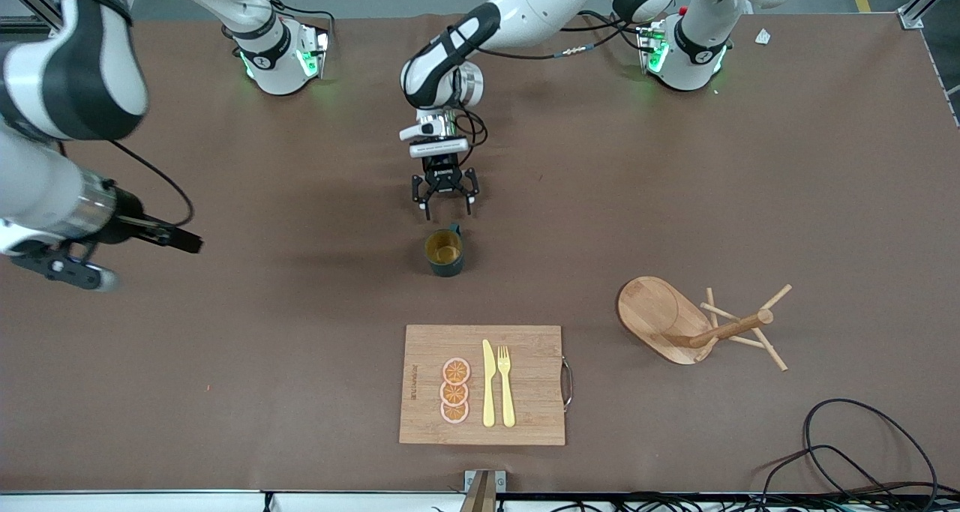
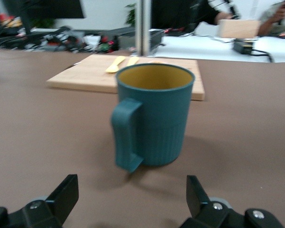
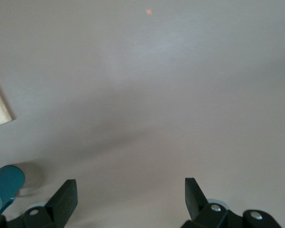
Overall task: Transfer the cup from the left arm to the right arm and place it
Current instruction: 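Release the mug and raise the left gripper while the right gripper approaches, then grasp the mug rim with the right gripper while the left gripper withdraws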
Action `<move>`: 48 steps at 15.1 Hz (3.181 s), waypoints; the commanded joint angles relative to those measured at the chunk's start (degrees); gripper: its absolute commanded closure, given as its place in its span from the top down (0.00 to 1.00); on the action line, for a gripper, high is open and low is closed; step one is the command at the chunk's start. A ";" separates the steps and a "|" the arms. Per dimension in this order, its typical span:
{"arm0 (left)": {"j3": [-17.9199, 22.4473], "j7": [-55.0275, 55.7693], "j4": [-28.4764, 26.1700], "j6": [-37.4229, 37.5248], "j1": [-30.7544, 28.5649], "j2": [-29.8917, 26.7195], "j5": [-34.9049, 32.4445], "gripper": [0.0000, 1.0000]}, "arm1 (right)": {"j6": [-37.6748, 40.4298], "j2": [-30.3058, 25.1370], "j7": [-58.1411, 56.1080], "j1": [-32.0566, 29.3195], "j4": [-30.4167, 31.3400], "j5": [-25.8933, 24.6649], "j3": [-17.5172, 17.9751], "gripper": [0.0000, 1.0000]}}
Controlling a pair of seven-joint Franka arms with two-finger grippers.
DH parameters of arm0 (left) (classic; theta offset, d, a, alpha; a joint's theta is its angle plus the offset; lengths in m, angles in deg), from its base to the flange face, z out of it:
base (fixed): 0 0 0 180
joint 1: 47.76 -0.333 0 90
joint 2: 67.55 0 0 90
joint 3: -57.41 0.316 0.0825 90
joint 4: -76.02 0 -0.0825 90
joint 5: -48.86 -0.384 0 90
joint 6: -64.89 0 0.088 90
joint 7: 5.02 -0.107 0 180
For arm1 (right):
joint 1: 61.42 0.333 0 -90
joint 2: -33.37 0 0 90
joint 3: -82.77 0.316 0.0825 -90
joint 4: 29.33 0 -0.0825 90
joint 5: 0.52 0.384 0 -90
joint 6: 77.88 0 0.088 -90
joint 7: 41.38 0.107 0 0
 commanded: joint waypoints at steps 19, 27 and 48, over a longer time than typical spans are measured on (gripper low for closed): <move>-12.28 -23.18 -7.81 12.90 -14.12 -38.74 46.64 0.99 | -25.50 10.43 7.62 18.00 10.43 1.79 -0.48 1.00; -12.19 -54.64 0.53 12.38 -37.75 -44.91 63.61 1.00 | -38.06 12.45 20.36 26.61 14.73 1.79 -0.48 1.00; -9.57 -121.55 7.48 12.90 -71.71 -47.53 81.19 1.00 | -40.90 17.64 17.06 31.37 14.21 1.26 -0.57 0.00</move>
